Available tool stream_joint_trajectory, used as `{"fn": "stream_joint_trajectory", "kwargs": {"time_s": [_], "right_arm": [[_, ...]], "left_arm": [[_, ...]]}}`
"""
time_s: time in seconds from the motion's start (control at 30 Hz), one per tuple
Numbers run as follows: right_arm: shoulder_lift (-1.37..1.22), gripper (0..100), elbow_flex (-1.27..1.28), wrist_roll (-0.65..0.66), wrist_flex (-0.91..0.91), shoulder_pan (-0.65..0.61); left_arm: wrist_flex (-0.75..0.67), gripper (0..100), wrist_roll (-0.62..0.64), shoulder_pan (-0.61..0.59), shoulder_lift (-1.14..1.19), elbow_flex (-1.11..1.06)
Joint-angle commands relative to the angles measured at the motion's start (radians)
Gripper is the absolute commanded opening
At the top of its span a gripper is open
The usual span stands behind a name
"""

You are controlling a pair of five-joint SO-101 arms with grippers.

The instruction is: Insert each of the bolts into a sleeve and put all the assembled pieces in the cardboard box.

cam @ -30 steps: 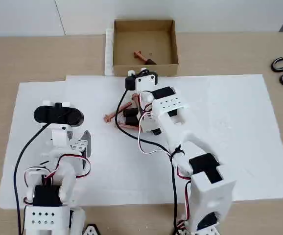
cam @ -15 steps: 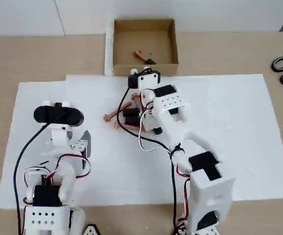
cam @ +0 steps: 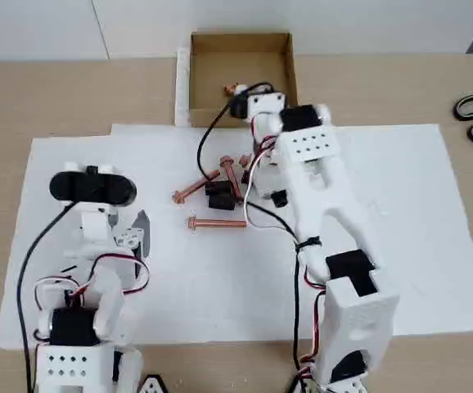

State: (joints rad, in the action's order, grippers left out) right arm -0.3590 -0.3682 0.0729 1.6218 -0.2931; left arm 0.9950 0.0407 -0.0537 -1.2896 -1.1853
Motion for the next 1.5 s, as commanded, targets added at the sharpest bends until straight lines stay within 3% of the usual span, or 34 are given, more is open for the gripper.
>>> {"fn": "stream_joint_trajectory", "kwargs": {"time_s": [0.0,0.23,0.3,0.4,0.5,0.67,0.8,1.0,1.27,1.47], "right_arm": [[0.013,0.4,-0.092,0.014,0.058,0.041],[0.013,0.4,-0.094,0.014,0.062,0.073],[0.013,0.4,-0.094,0.014,0.068,0.074],[0.012,0.4,-0.097,0.014,0.084,0.096],[0.013,0.4,-0.098,0.014,0.084,0.17],[0.024,0.4,-0.098,0.014,0.097,0.315],[0.102,0.4,-0.095,0.014,0.104,0.392],[0.194,0.4,-0.092,0.012,0.104,0.401],[0.194,0.4,-0.092,0.009,0.105,0.401],[0.194,0.4,-0.092,0.009,0.105,0.401]], "left_arm": [[0.005,14,0.003,0.005,0.157,0.145],[0.006,14,0.025,0.012,0.658,0.438],[0.037,14,0.129,0.012,0.769,0.529],[0.1,14,0.42,0.012,0.89,0.677],[0.153,14,0.506,0.029,0.984,0.776],[0.157,14,0.514,0.118,1.065,0.757],[0.153,14,0.644,0.193,1.082,0.74],[0.132,14,0.832,0.31,1.111,0.736],[0.127,14,1.079,0.324,1.224,0.734],[0.127,14,1.142,0.324,1.333,0.742]]}}
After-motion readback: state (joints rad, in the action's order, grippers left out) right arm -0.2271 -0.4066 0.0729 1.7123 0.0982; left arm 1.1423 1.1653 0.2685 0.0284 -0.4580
